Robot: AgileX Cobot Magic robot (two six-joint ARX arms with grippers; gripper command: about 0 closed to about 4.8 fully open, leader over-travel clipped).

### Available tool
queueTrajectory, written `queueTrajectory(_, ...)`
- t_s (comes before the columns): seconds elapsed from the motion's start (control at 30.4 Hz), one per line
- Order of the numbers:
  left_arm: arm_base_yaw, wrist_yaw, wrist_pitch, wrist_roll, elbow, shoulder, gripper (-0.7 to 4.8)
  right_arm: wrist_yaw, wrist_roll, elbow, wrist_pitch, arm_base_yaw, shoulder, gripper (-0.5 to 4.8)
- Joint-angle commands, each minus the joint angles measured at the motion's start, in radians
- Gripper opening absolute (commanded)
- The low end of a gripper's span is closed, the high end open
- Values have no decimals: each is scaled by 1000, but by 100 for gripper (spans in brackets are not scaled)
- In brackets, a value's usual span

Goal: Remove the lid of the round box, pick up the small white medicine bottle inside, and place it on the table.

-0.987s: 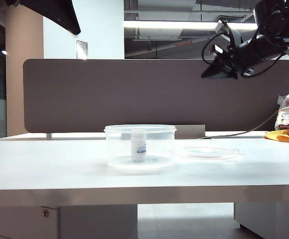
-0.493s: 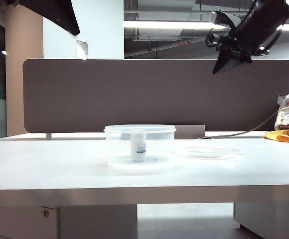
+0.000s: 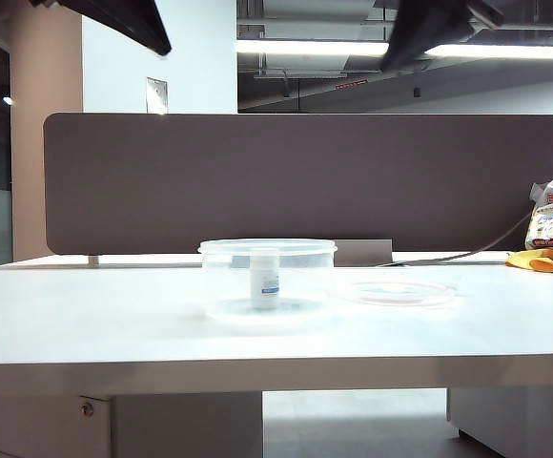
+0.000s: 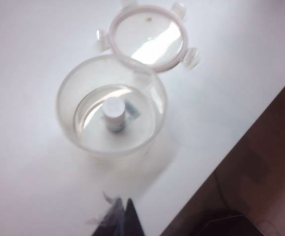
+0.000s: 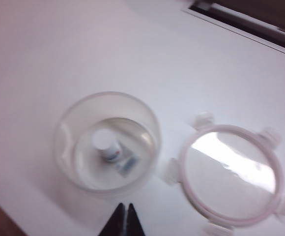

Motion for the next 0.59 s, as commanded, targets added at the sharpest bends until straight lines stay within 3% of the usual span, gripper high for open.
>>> queueTrajectory(0.03, 0, 31, 38, 7, 5, 55, -6, 0, -3, 4, -19, 43, -27, -9)
queueTrajectory(0.33, 0, 59, 90, -5, 35, 196, -6, 4, 3, 4, -56, 68, -26, -9)
queueTrajectory(0.59, 0, 112, 36, -61, 246, 362, -5, 4, 3, 3, -66, 68, -27, -9)
